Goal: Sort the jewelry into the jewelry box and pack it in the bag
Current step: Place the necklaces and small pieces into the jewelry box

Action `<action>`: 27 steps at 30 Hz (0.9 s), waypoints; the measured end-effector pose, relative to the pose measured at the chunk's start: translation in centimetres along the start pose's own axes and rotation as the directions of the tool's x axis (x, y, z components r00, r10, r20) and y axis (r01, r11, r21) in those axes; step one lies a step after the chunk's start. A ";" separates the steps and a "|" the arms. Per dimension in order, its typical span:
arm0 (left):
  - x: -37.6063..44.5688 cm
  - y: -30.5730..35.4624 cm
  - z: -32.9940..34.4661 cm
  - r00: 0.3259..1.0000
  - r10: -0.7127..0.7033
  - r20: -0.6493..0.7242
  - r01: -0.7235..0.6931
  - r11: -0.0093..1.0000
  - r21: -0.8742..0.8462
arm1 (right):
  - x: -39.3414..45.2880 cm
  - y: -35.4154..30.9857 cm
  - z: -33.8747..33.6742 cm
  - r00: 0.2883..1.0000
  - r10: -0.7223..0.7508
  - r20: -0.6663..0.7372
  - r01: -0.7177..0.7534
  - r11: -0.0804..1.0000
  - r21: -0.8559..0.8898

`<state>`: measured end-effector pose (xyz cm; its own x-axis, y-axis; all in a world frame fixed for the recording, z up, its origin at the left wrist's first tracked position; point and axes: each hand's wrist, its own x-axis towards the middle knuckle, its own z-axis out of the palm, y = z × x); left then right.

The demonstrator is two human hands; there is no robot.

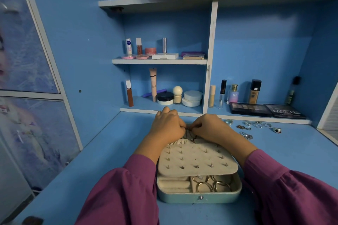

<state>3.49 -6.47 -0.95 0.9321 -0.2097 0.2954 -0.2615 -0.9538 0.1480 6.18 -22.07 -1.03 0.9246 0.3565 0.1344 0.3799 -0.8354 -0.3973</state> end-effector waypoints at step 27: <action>-0.8 -1.1 0.3 0.983 -0.128 0.132 0.159 0.954 -0.255 | -1.2 0.0 -1.6 0.989 0.105 0.101 -0.120 0.980 0.158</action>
<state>3.11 -5.35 -1.62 0.9828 -0.1122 0.1467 -0.1653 -0.8883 0.4285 5.11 -23.19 0.22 0.9516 0.3073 -0.0008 0.2564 -0.7955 -0.5490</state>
